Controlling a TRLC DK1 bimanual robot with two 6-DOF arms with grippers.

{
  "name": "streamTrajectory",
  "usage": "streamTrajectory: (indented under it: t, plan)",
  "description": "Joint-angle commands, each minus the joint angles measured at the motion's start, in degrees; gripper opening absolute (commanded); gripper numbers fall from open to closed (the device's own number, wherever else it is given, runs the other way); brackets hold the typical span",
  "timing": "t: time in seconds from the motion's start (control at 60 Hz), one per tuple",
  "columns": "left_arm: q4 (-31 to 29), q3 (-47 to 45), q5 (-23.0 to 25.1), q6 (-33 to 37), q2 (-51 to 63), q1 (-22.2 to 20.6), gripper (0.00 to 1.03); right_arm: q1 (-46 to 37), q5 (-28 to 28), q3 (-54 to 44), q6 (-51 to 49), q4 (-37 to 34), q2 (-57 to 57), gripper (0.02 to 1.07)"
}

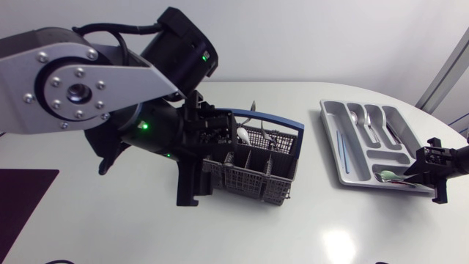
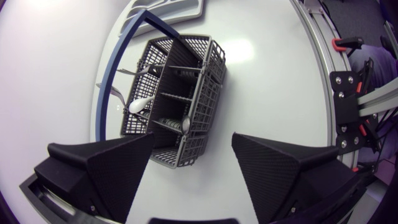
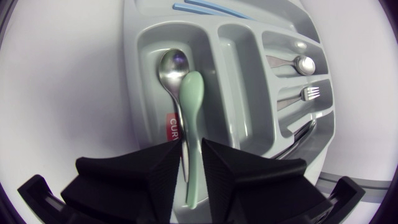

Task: Unload the cutlery basket into the drawer organizer.

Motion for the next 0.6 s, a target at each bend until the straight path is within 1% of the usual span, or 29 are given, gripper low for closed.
streamTrajectory:
  t: [0.0,0.033,0.05,0.067,0.083,0.1,0.15,0.183,0.25,0.317,0.333,0.367,0.383,0.433,0.517,0.583]
  plan:
    - [0.33,-1.72,-1.39,3.08,1.67,-1.23,0.87,-0.33,-0.51,-2.11,-1.18,0.25,-2.63,0.57]
    - [0.60,-1.90,-1.92,3.43,2.11,-1.58,0.85,-0.24,-0.51,-2.11,0.40,0.16,-3.51,0.70]
    - [0.60,-1.90,-1.92,3.43,2.11,-1.58,0.85,-0.15,-0.51,-2.11,0.49,0.16,-3.59,0.70]
    - [0.77,-1.81,-2.36,3.52,2.55,-1.84,0.85,-0.15,-0.60,-2.11,1.28,-0.19,-4.39,0.78]
    - [0.86,-1.81,-2.36,3.52,2.64,-1.84,0.85,-0.15,-0.77,-2.37,1.37,-0.54,-5.26,0.83]
    - [1.30,-1.90,-2.54,3.61,2.99,-2.02,0.83,-0.07,-1.04,-2.55,1.54,-0.54,-5.70,0.85]
    - [2.27,-2.25,-3.50,3.52,3.60,-2.19,0.81,0.20,-1.74,-3.08,3.39,-0.54,-7.29,0.95]
    - [2.88,-2.25,-4.20,3.43,4.04,-2.28,0.81,0.37,-2.09,-3.16,5.14,-0.54,-8.16,0.96]
    - [3.67,-2.34,-4.64,3.08,5.01,-2.28,0.77,0.64,-3.59,-3.60,7.43,-1.42,-9.75,0.96]
    - [5.61,-3.57,-5.61,2.82,5.45,-2.19,0.76,0.99,-5.08,-4.22,10.68,-1.51,-11.33,0.96]
    - [6.49,-4.01,-6.14,2.91,5.62,-2.19,0.74,1.16,-5.43,-4.39,11.74,-1.69,-11.94,0.96]
    - [7.10,-4.45,-6.49,2.82,5.89,-2.19,0.72,1.52,-6.22,-5.27,12.97,-2.04,-13.35,0.96]
    - [7.89,-4.80,-6.67,2.82,6.15,-2.19,0.69,1.69,-6.49,-5.62,13.41,-2.13,-13.79,0.96]
    - [9.12,-5.41,-6.93,2.82,6.42,-2.02,0.65,2.13,-7.81,-7.12,15.08,-2.13,-16.16,0.96]
    - [10.26,-6.03,-6.93,2.82,7.03,-1.76,0.60,3.45,-9.83,-11.07,17.01,-2.13,-21.44,0.96]
    - [11.67,-6.56,-7.19,2.91,7.56,-1.58,0.58,5.03,-10.27,-13.89,19.21,-1.69,-25.04,0.96]
